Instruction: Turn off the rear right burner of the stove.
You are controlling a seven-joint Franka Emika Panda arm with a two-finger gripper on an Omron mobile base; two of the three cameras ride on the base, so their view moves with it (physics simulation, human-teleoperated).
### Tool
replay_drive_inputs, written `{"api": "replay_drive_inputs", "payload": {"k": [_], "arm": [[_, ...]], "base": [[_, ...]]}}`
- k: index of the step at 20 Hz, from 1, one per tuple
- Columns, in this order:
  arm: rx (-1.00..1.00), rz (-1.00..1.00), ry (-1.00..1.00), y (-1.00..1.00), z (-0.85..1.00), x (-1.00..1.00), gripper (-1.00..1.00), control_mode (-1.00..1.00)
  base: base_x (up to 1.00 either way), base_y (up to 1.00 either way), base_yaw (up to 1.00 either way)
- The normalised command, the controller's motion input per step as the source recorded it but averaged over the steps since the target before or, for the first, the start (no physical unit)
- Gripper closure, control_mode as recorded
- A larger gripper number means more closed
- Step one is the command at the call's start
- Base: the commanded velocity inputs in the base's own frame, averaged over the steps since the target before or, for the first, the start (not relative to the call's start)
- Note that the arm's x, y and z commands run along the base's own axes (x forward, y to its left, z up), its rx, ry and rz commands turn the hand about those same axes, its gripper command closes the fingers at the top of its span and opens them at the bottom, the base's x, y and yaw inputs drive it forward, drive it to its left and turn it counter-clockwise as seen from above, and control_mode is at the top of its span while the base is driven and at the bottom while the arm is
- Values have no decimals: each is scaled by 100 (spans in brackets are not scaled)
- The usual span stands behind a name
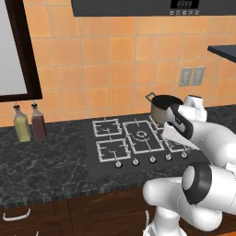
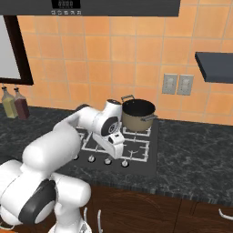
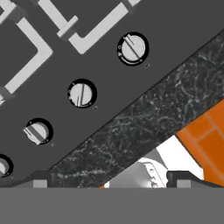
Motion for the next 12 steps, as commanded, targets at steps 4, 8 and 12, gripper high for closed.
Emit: {"api": "replay_drive_inputs", "payload": {"k": [4, 8, 12], "arm": [[-1, 0, 1, 0, -18, 29, -100, -100], [-3, 0, 0, 0, -32, 9, -100, -100], [-1, 0, 0, 7, -43, 5, -100, -100]], "base": [[0, 0, 0], [0, 0, 0], [0, 0, 0]]}}
